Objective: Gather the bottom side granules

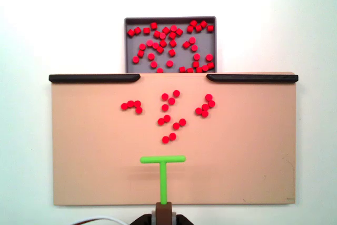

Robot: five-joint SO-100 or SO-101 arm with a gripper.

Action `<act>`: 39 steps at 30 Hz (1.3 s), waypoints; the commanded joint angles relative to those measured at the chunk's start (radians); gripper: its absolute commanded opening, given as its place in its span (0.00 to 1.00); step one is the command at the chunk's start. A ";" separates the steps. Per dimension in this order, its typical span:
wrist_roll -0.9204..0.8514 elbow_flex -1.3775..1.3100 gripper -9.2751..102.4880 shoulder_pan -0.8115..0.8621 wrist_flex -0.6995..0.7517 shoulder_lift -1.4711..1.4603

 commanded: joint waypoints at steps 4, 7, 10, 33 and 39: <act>0.009 -0.032 0.08 -0.003 -0.006 0.043; 0.009 -0.032 0.08 -0.003 -0.006 0.043; 0.005 -0.032 0.08 -0.003 -0.006 0.040; -0.012 -0.018 0.08 0.021 -0.006 0.063; -0.003 -0.017 0.08 0.017 -0.006 0.026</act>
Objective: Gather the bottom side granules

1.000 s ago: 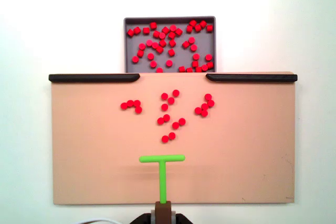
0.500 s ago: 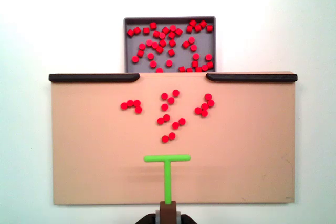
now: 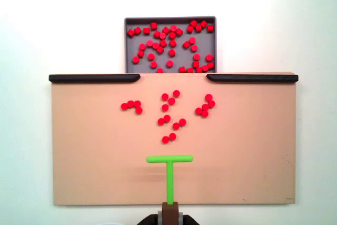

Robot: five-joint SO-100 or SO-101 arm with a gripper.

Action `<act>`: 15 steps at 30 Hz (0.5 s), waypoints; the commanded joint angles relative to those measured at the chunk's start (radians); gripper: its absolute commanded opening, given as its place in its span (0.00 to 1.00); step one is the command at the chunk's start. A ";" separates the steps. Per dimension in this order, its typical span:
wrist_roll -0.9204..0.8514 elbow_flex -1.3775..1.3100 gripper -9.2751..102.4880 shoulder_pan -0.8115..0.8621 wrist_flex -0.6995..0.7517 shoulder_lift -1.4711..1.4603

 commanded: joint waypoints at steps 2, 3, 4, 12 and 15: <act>0.015 -0.015 0.08 -0.003 -0.006 -0.002; 0.015 -0.012 0.08 -0.003 -0.006 -0.002; 0.015 -0.005 0.08 -0.002 -0.006 -0.002; 0.011 0.153 0.08 0.003 -0.066 0.063; 0.005 0.215 0.08 0.003 -0.095 0.086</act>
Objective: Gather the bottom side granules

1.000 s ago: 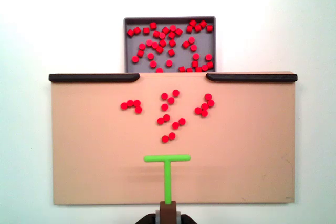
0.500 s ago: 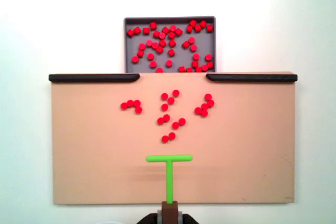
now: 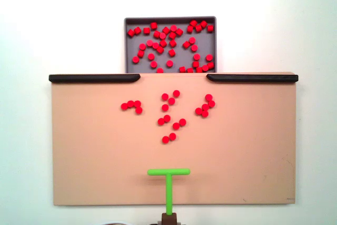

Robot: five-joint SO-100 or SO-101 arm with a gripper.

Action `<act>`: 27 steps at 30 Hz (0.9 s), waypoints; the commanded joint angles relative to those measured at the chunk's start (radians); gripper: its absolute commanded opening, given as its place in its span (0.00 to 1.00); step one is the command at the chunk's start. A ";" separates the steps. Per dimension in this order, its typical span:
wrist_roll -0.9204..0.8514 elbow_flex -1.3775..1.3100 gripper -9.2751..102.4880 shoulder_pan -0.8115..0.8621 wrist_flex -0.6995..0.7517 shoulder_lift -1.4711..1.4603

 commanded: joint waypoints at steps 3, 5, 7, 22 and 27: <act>0.002 0.095 0.08 0.005 -0.072 0.060; 0.008 0.121 0.08 0.005 -0.098 0.055; 0.018 0.124 0.08 0.008 -0.115 0.034; 0.054 0.123 0.08 -0.002 -0.244 -0.080; 0.057 0.110 0.08 -0.011 -0.244 -0.098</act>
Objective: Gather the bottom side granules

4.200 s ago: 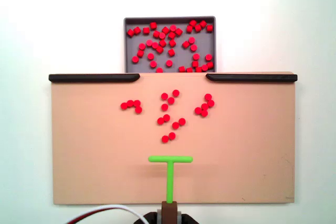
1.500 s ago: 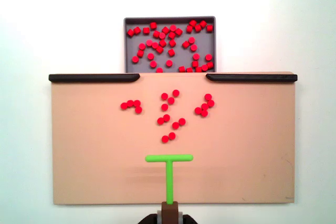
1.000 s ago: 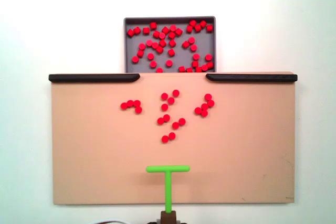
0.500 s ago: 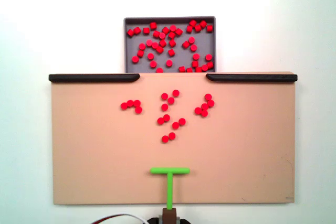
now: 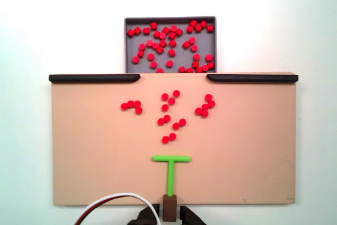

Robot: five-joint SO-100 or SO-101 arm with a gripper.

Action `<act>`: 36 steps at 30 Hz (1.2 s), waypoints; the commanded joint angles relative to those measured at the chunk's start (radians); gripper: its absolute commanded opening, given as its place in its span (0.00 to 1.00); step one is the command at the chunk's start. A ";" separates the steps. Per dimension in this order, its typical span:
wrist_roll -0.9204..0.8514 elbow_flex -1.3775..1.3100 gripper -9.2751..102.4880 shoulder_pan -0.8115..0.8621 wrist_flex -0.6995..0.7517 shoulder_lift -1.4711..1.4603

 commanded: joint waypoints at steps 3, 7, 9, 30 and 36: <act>0.008 -0.021 0.08 -0.014 -0.015 -0.011; 0.008 -0.037 0.08 -0.015 -0.018 -0.029; 0.008 -0.046 0.08 -0.015 -0.020 -0.041; -0.006 -0.126 0.08 -0.012 -0.020 -0.166; -0.014 -0.176 0.08 -0.012 -0.020 -0.218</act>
